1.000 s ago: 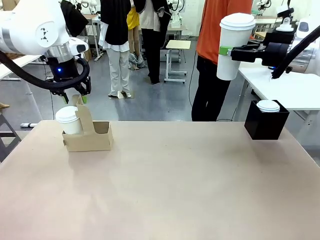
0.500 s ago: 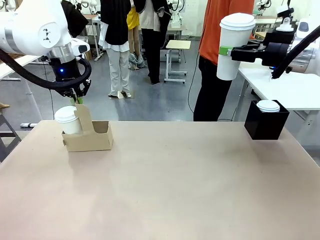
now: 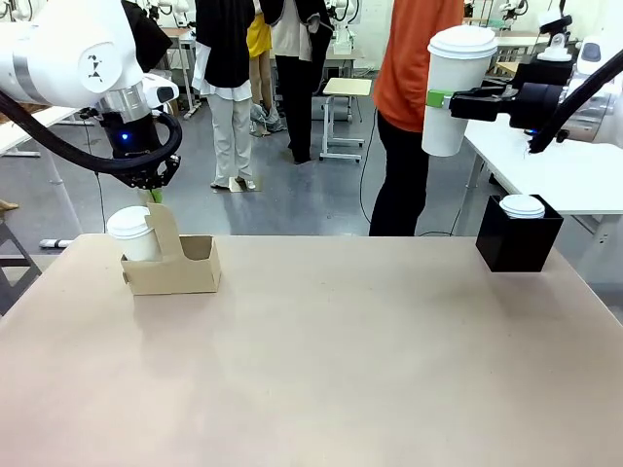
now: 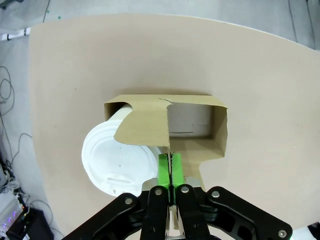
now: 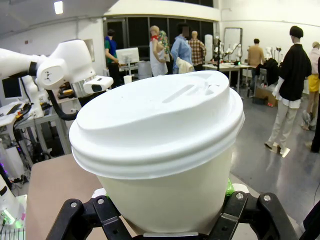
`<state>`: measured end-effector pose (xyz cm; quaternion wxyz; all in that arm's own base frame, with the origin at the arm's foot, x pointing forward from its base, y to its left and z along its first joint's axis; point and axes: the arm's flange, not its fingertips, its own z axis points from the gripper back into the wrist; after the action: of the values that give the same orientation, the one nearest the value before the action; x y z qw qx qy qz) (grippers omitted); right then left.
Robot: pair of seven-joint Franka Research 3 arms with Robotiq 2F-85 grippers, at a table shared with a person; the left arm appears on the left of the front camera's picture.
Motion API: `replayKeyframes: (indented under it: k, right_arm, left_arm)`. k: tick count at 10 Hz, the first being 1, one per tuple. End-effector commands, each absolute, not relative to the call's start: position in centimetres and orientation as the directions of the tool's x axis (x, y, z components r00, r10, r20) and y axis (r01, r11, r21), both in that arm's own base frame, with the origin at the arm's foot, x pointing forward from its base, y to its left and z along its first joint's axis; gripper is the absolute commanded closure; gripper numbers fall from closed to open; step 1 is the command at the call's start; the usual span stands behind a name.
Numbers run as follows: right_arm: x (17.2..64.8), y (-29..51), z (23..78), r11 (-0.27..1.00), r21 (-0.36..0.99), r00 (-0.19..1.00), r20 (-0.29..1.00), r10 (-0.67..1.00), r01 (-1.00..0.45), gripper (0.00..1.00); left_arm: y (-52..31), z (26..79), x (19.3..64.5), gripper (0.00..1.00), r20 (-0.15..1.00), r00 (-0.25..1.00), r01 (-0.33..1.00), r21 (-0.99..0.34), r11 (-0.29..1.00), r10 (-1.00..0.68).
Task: Pour a drink into a cup and package it in a carrier.
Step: Position the Cup Carrier in the center of the table.
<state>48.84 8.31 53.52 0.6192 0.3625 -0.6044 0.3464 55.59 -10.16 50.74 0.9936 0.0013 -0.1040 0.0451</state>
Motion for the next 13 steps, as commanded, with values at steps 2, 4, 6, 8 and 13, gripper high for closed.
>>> replayKeyframes:
  k: [2, 4, 6, 8, 13]
  right_arm:
    - [49.0, 8.4, 54.1, 0.498, 0.020, 0.017, 1.000, -0.010, -0.867, 0.20]
    - [49.0, 8.4, 54.1, 0.498, 0.020, 0.017, 1.000, -0.010, -0.867, 0.20]
    - [49.0, 8.4, 54.1, 0.498, 0.020, 0.017, 1.000, -0.010, -0.867, 0.20]
    - [49.0, 8.4, 54.1, 0.498, 0.020, 0.017, 1.000, -0.010, -0.867, 0.20]
    - [49.0, 8.4, 54.1, 0.498, 0.020, 0.017, 1.000, -0.010, -0.867, 0.20]
  left_arm:
    - [-10.2, 50.7, 55.6, 0.97, 0.207, 0.974, -0.090, -0.007, 0.996, 0.089]
    - [-10.8, 53.3, 54.7, 0.98, 0.214, 0.967, -0.143, 0.018, 0.989, 0.136]
    - [-12.5, 56.3, 53.5, 0.98, 0.244, 0.958, -0.165, 0.030, 0.986, 0.153]
    - [-15.7, 59.5, 51.7, 0.98, 0.261, 0.953, -0.165, 0.028, 0.986, 0.152]
    - [-29.8, 61.9, 44.2, 0.98, 0.240, 0.959, -0.156, -0.007, 0.988, 0.153]
